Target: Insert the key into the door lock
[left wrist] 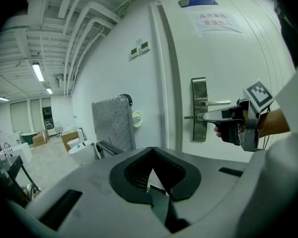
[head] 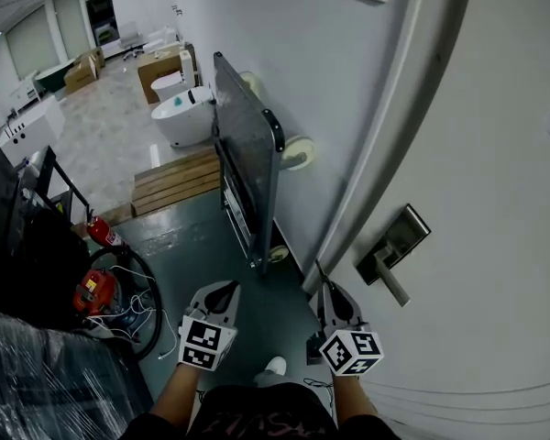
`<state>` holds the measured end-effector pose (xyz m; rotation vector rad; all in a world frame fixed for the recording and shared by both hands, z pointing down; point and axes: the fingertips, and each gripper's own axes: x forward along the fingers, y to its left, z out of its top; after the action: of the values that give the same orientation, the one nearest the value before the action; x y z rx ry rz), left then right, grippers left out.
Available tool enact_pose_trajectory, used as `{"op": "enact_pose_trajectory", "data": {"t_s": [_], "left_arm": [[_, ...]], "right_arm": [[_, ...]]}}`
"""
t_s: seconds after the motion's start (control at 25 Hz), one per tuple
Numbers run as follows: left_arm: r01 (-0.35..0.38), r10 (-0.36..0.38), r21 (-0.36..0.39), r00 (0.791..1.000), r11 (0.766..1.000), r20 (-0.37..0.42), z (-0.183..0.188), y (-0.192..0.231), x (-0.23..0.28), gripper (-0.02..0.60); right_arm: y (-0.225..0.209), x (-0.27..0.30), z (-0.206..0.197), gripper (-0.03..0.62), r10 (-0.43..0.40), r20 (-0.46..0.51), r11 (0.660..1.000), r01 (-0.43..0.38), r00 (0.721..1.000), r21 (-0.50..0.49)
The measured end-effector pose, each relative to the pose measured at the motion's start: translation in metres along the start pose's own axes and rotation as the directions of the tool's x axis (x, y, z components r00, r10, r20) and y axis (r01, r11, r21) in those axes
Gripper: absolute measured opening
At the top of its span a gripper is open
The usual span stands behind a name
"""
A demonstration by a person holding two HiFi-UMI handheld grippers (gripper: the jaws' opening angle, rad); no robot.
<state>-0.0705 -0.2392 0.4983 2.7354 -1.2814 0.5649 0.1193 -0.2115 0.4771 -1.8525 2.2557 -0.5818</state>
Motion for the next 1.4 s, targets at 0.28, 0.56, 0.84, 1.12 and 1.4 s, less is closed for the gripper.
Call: {"op": "enact_pose_trajectory", "data": {"t_s": [0.28,0.56,0.84,1.12,1.4], "left_arm": [[0.078,-0.077,0.081,0.997,0.994,-0.016,0.018,-0.014,0.043,0.012],[0.153,-0.148,0.104,0.987,0.983,-0.054,0.017,-0.027,0.066,0.012],[0.248,-0.245,0.139,0.969,0.959,-0.038,0.031,-0.048,0.089,0.012],[0.395,-0.395,0.166,0.918,0.904,-0.034,0.035,-0.065,0.116,0.012],[0.527,-0.529,0.19,0.848,0.829,-0.043,0.04,-0.069,0.145,0.012]], "right_arm": [[-0.031,0.012,0.001,0.078,-0.048,0.007,0.998,0.048,0.999,0.032],[-0.047,0.002,0.001,0.078,-0.1,0.021,0.994,0.098,0.995,0.055],[-0.062,-0.016,0.004,0.078,-0.188,0.049,0.981,0.185,0.981,0.061],[-0.074,-0.03,0.004,0.078,-0.329,0.075,0.944,0.324,0.941,0.067],[-0.076,-0.033,0.003,0.078,-0.472,0.1,0.88,0.462,0.876,0.107]]}}
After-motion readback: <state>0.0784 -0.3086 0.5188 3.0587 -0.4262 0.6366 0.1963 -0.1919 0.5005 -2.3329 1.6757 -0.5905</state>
